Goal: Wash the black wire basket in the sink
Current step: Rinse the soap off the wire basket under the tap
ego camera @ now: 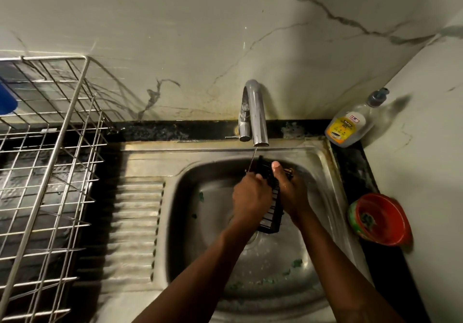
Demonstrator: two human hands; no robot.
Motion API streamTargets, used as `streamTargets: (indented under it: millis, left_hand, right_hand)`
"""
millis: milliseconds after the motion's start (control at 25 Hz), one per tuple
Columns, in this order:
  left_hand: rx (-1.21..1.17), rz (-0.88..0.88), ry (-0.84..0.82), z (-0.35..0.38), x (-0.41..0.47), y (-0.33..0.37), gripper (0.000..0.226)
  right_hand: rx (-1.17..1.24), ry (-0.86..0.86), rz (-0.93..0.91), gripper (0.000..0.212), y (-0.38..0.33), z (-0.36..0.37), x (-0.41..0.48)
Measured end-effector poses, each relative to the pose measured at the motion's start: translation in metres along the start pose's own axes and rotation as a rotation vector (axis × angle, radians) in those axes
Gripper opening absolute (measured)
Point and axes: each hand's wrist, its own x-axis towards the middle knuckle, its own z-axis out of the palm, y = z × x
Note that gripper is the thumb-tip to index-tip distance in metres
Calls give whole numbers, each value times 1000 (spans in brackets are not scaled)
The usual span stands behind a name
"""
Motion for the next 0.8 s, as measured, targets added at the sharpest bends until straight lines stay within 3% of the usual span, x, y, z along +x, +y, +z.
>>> streamTargets:
  millis: [120,240,360,440,520,680,800]
  left_hand:
    - [-149,-200,-155,0,3,-17,25]
    - [-235,-280,-113,-19,36,8,23]
    - [-236,-202,-18,-29,48,32,20]
    - [63,-120,92,-32,46,27,21]
    - [209,-58,182,-36,46,15,23]
    - [156,-59,281,-31,32,15,42]
    - [240,140,314,-5,12,10,70]
  right_hand:
    - [-19,-64,7,24,-5,-1,2]
    - [-52,-128,-128,38,-6,14,0]
    - [-186,-153,-186,45,-1,25,8]
    - [-270,-124,-166,57,1,32,10]
    - [-340,-101,-103,67,3,44,7]
    - [-61,-31,23,61,14,59,8]
    - [-10,-47,70,57,18,47,12]
